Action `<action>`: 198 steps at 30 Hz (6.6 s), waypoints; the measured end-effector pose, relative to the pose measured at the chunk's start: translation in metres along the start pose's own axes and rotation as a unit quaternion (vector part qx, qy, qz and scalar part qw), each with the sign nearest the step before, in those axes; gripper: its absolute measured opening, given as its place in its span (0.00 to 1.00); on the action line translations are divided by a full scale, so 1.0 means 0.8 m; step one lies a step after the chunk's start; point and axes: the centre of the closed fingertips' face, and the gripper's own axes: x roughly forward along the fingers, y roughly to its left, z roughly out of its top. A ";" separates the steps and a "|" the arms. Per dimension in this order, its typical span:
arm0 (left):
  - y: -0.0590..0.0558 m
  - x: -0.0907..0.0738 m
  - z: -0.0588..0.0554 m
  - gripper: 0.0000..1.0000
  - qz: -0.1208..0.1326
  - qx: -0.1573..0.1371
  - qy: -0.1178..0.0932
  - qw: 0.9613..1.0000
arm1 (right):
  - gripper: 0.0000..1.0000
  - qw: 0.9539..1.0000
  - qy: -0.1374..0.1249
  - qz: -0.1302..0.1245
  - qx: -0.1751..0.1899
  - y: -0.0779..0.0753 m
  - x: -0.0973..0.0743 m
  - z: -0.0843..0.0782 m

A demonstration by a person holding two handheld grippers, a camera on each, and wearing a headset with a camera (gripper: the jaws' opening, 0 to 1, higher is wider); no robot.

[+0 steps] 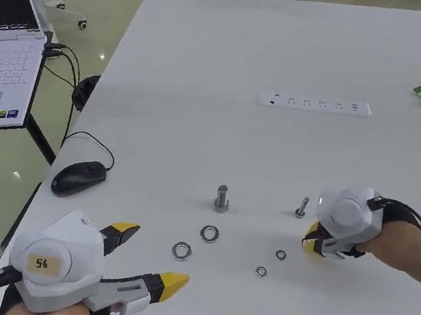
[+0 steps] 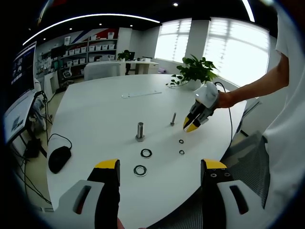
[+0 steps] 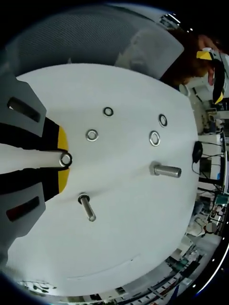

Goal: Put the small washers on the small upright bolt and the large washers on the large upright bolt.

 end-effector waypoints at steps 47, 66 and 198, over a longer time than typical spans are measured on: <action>0.003 -0.001 0.001 0.68 0.001 0.000 -0.001 1.000 | 0.12 0.999 0.005 -0.035 -0.009 -0.078 -0.039 0.052; 0.009 -0.004 -0.004 0.68 0.006 -0.006 0.000 1.000 | 0.13 0.999 0.027 -0.028 -0.018 -0.079 -0.026 0.048; -0.009 0.018 0.005 0.67 -0.013 0.017 0.011 1.000 | 0.31 0.965 -0.105 -0.013 0.240 0.030 -0.032 -0.013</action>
